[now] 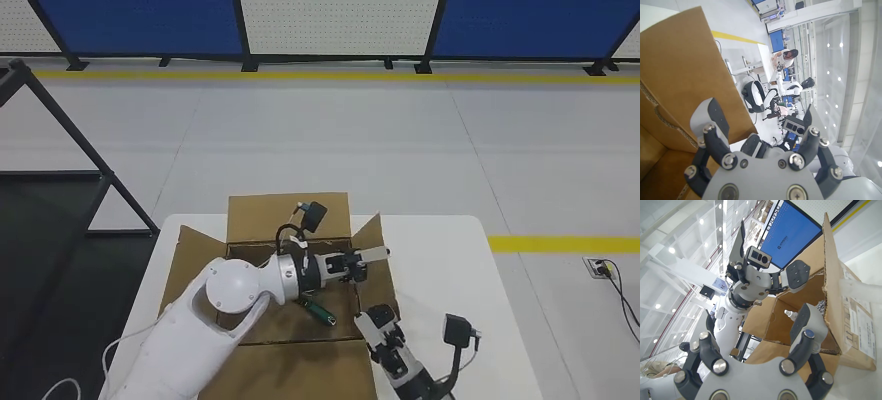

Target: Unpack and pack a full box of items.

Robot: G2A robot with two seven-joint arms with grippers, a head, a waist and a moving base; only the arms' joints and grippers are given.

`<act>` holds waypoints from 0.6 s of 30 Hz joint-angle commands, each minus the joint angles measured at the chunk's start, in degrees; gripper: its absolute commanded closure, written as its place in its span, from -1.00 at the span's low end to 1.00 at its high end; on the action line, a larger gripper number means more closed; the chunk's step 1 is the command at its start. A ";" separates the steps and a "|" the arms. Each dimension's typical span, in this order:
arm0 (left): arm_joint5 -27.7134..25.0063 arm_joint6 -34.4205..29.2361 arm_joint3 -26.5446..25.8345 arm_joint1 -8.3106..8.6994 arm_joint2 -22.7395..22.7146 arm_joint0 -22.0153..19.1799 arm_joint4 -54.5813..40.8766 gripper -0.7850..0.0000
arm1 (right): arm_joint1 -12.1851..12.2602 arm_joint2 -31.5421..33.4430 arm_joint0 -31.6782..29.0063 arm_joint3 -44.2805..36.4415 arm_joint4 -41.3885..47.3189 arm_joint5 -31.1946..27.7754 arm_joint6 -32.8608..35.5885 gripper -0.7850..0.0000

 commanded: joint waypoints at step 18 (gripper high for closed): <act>-6.70 -5.38 -11.93 5.00 -21.30 20.02 0.11 -1.00 | -0.89 -0.24 6.48 6.25 1.97 14.26 -5.73 -1.00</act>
